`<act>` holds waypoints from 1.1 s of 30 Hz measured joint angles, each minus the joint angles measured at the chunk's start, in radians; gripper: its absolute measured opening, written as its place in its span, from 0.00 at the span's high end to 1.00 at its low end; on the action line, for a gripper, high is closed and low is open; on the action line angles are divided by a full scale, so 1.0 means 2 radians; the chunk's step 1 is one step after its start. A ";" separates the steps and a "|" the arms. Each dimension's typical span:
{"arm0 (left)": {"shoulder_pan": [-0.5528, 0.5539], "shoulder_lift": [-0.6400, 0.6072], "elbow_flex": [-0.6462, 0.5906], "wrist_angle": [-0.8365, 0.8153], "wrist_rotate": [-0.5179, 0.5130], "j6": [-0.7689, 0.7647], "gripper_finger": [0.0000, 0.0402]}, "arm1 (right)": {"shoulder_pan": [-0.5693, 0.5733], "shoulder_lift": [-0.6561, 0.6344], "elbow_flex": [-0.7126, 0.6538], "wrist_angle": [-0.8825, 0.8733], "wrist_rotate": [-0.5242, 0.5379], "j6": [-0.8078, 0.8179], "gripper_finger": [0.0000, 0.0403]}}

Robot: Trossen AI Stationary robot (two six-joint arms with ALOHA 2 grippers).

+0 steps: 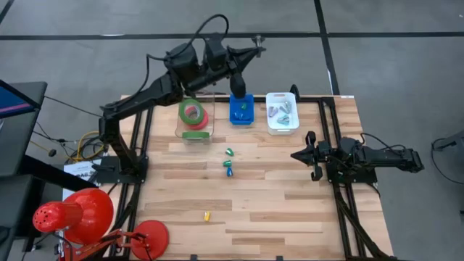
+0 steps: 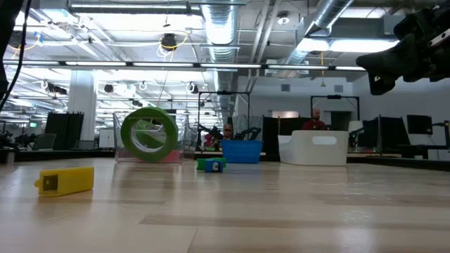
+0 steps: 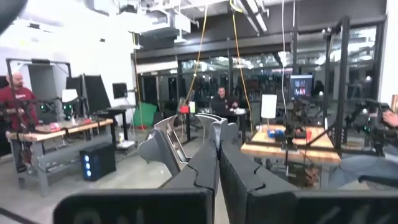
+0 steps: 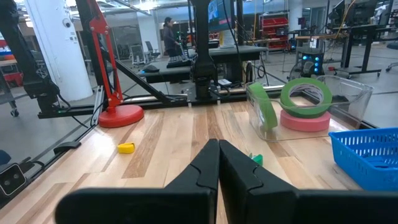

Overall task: Pick and place Stapler, Stapler remover, tape
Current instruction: Put the black stapler remover into the white bin

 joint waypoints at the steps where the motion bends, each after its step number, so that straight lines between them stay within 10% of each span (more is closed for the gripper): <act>1: 0.000 0.000 0.004 0.001 0.000 0.000 0.99 | 0.000 0.000 0.000 0.000 0.000 0.000 1.00; 33: 0.025 0.057 0.031 0.008 0.023 -0.017 0.99 | 0.000 0.000 0.000 0.000 0.000 0.000 1.00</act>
